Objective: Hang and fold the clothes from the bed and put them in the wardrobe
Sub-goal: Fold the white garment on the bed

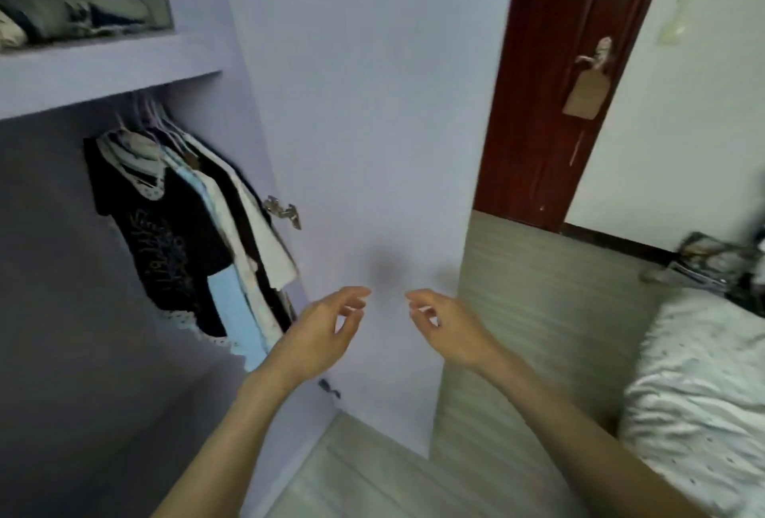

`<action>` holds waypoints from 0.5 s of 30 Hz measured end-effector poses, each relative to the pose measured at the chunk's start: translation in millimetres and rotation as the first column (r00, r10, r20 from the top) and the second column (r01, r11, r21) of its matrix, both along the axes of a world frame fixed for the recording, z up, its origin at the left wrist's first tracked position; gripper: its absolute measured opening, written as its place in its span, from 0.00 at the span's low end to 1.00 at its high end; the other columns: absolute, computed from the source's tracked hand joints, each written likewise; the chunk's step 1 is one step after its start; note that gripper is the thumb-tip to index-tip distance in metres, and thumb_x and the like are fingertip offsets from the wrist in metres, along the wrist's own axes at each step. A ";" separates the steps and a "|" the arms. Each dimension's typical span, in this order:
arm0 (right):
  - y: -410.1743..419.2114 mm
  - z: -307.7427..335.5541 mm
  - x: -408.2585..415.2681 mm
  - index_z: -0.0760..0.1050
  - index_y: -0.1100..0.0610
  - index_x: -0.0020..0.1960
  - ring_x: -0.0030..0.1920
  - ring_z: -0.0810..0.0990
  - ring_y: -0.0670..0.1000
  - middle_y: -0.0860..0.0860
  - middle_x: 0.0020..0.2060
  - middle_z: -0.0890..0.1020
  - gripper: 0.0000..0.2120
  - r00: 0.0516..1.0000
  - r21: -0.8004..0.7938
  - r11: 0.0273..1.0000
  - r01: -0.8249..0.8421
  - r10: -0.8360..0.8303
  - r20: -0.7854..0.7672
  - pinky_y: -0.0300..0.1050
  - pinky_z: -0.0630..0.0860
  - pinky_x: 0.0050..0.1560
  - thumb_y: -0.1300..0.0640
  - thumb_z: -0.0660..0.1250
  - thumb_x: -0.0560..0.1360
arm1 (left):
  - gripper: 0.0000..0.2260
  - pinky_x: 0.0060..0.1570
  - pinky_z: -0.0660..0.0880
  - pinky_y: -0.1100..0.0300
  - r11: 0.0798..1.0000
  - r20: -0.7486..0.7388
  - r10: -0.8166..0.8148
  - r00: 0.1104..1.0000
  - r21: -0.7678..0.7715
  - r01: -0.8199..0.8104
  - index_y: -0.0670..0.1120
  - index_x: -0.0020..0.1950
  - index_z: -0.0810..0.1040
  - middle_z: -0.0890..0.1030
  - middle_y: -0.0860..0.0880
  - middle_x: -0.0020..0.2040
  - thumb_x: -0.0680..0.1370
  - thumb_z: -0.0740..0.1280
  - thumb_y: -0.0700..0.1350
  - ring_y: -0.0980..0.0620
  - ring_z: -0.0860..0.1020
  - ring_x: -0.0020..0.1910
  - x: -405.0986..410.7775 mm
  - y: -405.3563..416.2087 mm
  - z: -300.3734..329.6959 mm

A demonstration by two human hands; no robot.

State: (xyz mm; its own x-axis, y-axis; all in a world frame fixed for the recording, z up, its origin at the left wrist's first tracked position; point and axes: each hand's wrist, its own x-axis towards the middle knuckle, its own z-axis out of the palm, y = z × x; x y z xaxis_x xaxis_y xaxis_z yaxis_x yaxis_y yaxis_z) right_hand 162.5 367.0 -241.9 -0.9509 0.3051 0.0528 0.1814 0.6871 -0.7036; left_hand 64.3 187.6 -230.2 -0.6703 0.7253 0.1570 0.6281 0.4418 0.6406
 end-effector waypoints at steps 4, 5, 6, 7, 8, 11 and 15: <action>92.6 -7.5 67.9 0.72 0.59 0.66 0.57 0.79 0.56 0.56 0.57 0.81 0.16 0.983 0.044 0.984 0.172 -0.175 0.055 0.44 0.71 0.57 0.58 0.61 0.79 | 0.14 0.53 0.72 0.66 0.987 0.089 -0.158 0.984 0.001 0.158 0.50 0.66 0.71 0.78 0.54 0.55 0.81 0.59 0.43 0.56 0.76 0.53 40.5 103.0 -21.4; 116.3 -7.4 81.2 0.72 0.58 0.66 0.56 0.79 0.56 0.56 0.56 0.81 0.16 0.978 0.073 0.978 0.196 -0.201 0.064 0.44 0.71 0.57 0.57 0.61 0.79 | 0.14 0.52 0.70 0.70 0.982 0.111 -0.189 0.976 0.001 0.190 0.51 0.66 0.71 0.78 0.54 0.55 0.81 0.59 0.43 0.57 0.76 0.53 50.7 128.6 -24.0; 138.2 -7.6 91.5 0.72 0.58 0.66 0.56 0.79 0.56 0.56 0.55 0.81 0.16 0.972 0.093 0.973 0.213 -0.220 0.082 0.45 0.72 0.56 0.57 0.60 0.79 | 0.14 0.51 0.69 0.72 0.976 0.127 -0.215 0.968 0.006 0.216 0.51 0.67 0.71 0.78 0.55 0.56 0.81 0.59 0.43 0.57 0.77 0.53 59.9 151.8 -26.4; 164.9 -7.0 103.0 0.72 0.58 0.66 0.55 0.79 0.56 0.56 0.55 0.81 0.16 0.964 0.110 0.965 0.237 -0.248 0.100 0.47 0.73 0.56 0.56 0.59 0.80 | 0.14 0.52 0.69 0.72 0.969 0.139 -0.245 0.959 0.017 0.245 0.51 0.67 0.72 0.78 0.55 0.56 0.81 0.60 0.43 0.57 0.77 0.54 69.3 181.3 -28.9; 177.2 -7.6 107.3 0.72 0.57 0.65 0.55 0.79 0.56 0.56 0.55 0.81 0.15 0.958 0.115 0.961 0.252 -0.264 0.109 0.49 0.74 0.56 0.56 0.59 0.80 | 0.14 0.53 0.69 0.72 0.965 0.139 -0.262 0.955 0.025 0.262 0.50 0.67 0.72 0.78 0.56 0.56 0.81 0.60 0.44 0.56 0.78 0.54 74.0 193.5 -30.0; 226.6 -7.5 122.5 0.71 0.55 0.66 0.54 0.80 0.53 0.53 0.56 0.81 0.15 0.939 0.116 0.944 0.310 -0.323 0.117 0.42 0.72 0.55 0.56 0.58 0.80 | 0.14 0.58 0.70 0.67 0.951 0.132 -0.310 0.942 0.041 0.307 0.49 0.66 0.72 0.80 0.54 0.58 0.81 0.60 0.44 0.55 0.78 0.57 85.7 250.9 -35.5; 294.6 -6.8 126.3 0.69 0.54 0.68 0.55 0.79 0.50 0.51 0.59 0.80 0.17 0.916 0.078 0.922 0.379 -0.386 0.111 0.35 0.69 0.52 0.55 0.58 0.81 | 0.13 0.63 0.71 0.51 0.944 0.154 -0.329 0.932 0.066 0.322 0.42 0.65 0.73 0.79 0.44 0.60 0.81 0.60 0.41 0.48 0.77 0.61 79.9 340.7 -37.0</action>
